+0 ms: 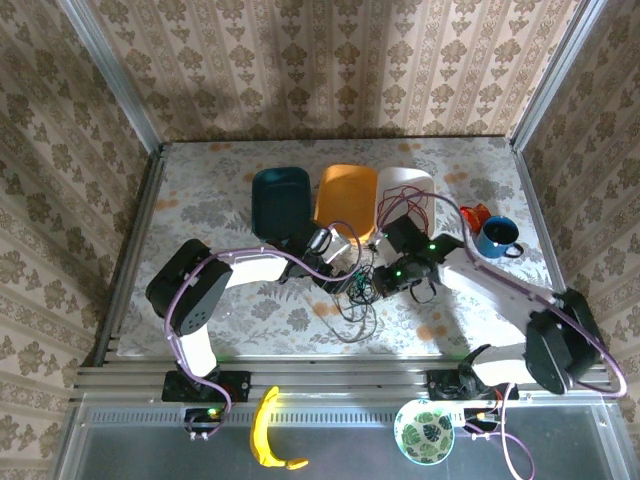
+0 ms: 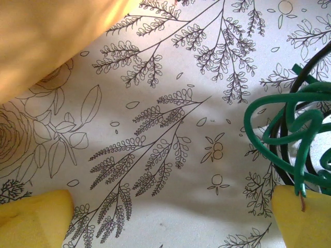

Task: Untangle the cables

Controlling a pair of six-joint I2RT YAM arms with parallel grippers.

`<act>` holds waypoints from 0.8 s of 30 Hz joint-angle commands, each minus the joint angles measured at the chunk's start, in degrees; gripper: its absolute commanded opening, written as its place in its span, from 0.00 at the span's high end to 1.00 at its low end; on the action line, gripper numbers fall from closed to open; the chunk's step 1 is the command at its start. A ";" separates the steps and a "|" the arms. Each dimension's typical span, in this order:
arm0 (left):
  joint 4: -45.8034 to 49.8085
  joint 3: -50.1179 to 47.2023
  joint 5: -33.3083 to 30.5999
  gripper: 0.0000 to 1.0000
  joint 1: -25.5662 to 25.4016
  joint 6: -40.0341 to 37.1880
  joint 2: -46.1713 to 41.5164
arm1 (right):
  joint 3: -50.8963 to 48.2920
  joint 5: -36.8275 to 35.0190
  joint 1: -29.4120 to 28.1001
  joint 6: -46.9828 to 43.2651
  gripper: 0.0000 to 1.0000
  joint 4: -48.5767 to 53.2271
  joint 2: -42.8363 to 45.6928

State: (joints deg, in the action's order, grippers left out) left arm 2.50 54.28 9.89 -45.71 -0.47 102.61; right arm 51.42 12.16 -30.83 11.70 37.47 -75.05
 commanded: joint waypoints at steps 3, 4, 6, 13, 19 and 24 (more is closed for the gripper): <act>2.33 -0.10 2.33 0.00 -0.24 -0.76 2.75 | 2.87 -7.68 6.72 2.63 1.00 -2.59 9.00; 2.33 0.01 2.48 0.00 -0.25 -0.80 2.88 | 3.21 -8.17 8.06 3.45 1.00 -2.96 10.20; 2.33 0.11 2.63 0.00 -0.18 -0.91 3.04 | 3.59 -9.07 10.20 4.58 1.00 -3.82 12.38; 2.77 0.68 2.85 0.00 -0.25 -1.83 3.21 | 6.38 -14.85 14.32 5.44 1.00 -4.25 16.57; 2.33 0.91 3.03 0.00 -0.25 -2.28 3.63 | 9.00 -15.71 16.31 4.38 1.00 -3.31 16.26; 1.50 0.53 3.25 0.00 -0.25 -2.17 3.65 | 10.26 -15.75 18.06 4.67 1.00 -2.94 16.07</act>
State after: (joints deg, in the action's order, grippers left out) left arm 2.83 54.83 9.85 -45.71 -1.34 103.18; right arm 59.48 -1.83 -13.47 16.10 34.50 -59.20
